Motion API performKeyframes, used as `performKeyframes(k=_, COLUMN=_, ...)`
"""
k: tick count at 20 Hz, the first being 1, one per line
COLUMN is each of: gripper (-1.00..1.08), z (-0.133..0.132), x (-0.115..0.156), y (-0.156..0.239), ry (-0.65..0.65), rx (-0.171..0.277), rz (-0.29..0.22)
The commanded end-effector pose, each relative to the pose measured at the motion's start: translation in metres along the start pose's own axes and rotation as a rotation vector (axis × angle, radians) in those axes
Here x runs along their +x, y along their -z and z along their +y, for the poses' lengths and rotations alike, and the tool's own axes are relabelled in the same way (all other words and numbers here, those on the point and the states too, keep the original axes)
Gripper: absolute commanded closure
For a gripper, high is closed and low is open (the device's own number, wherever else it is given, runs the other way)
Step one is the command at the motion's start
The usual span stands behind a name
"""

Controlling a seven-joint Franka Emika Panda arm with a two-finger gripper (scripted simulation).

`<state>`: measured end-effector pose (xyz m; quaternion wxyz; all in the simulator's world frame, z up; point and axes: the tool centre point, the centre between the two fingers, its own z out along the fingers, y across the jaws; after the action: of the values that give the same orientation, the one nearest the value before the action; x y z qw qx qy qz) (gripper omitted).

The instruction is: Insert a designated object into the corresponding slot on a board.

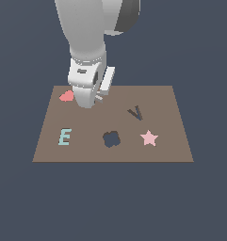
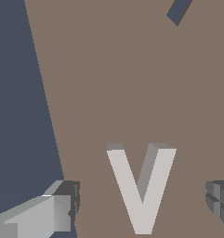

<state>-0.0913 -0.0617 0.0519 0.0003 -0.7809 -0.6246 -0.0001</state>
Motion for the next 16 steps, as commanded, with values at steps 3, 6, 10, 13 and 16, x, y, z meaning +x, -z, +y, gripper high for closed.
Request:
performKeyframes(k=3, gripper=-0.92, z=0.0002, x=-0.0023, y=-0.0025, ry=0.029, rx=0.0, rz=0.0)
performKeyframes(k=6, gripper=-0.92, z=0.0004, x=-0.0025, y=-0.0026, ry=0.03, rx=0.0, rz=0.0)
performKeyframes(k=10, gripper=-0.92, z=0.0006, x=-0.0018, y=-0.0019, ry=0.023, rx=0.0, rz=-0.001)
performKeyframes(k=13, gripper=-0.92, z=0.0005, x=-0.002, y=-0.0034, ry=0.024, rx=0.0, rz=-0.001)
performKeyframes(k=16, gripper=-0.92, z=0.0005, x=-0.002, y=-0.0103, ry=0.024, rx=0.0, rz=-0.001)
